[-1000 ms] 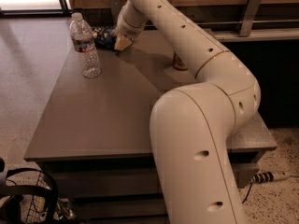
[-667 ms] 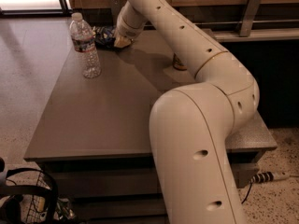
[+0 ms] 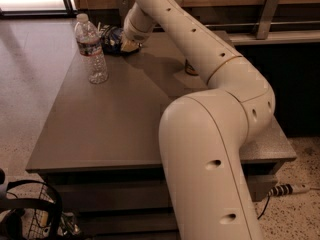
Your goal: Pick blue chip bag
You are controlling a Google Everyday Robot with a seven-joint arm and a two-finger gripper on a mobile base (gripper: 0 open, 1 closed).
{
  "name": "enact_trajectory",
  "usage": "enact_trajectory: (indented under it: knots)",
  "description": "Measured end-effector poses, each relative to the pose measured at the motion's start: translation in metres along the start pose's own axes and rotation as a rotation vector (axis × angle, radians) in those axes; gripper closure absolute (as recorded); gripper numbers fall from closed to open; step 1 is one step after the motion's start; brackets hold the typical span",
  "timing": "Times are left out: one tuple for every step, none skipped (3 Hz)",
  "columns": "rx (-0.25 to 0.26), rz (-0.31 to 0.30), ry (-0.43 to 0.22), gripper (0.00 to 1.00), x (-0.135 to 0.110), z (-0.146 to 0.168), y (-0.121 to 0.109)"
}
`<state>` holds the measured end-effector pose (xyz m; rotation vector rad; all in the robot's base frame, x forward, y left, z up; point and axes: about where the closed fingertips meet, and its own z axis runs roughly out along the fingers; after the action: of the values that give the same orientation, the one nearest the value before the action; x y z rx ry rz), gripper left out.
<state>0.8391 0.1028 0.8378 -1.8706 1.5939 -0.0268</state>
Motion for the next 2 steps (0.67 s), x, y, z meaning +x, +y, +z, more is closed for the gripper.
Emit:
enact_trajectory:
  knots:
    - [0.01, -0.041, 0.001, 1.0, -0.009, -0.025, -0.007]
    - [0.023, -0.111, 0.018, 1.0, -0.025, -0.074, -0.02]
